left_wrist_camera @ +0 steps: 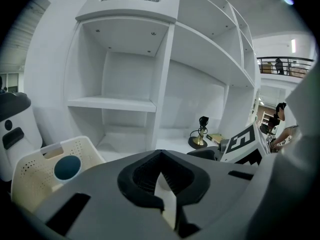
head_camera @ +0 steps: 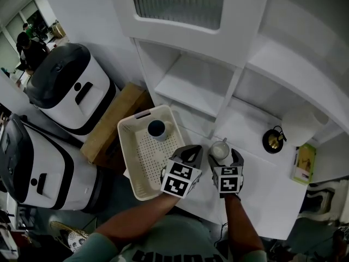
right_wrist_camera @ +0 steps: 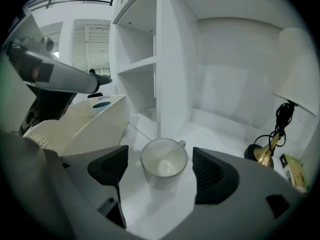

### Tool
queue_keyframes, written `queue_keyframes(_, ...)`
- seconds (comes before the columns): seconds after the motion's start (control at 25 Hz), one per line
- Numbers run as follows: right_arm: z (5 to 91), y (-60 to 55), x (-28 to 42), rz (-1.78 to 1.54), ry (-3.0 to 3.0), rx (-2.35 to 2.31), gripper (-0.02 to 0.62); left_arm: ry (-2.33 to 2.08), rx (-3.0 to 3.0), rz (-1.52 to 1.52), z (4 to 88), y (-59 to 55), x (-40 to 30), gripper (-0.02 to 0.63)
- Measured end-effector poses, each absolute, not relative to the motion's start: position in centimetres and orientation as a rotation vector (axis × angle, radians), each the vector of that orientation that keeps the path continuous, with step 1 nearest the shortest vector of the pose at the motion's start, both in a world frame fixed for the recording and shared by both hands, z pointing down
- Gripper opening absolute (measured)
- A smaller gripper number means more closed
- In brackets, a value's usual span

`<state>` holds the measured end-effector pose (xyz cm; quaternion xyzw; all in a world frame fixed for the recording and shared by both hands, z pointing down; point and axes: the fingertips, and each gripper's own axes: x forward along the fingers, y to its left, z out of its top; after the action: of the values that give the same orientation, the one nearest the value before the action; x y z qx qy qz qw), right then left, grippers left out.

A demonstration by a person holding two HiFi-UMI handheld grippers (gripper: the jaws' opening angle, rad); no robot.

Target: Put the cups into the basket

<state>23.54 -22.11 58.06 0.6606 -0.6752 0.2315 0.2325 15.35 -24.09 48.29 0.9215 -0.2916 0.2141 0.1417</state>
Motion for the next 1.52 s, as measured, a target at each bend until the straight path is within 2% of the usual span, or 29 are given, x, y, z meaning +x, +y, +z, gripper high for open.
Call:
queue_keyframes(0.76,62.3,-24.5,24.2,0.697,-1.835,1.712,0.382,-0.852,2.617,0.632,49.5,-25.5,16.2,0.003)
queue_keyframes(1.52,59.2,-22.4,24.6,0.648,-1.860,1.738,0.382,-0.864,2.638,0.592,48.3,-24.5,16.1,0.003)
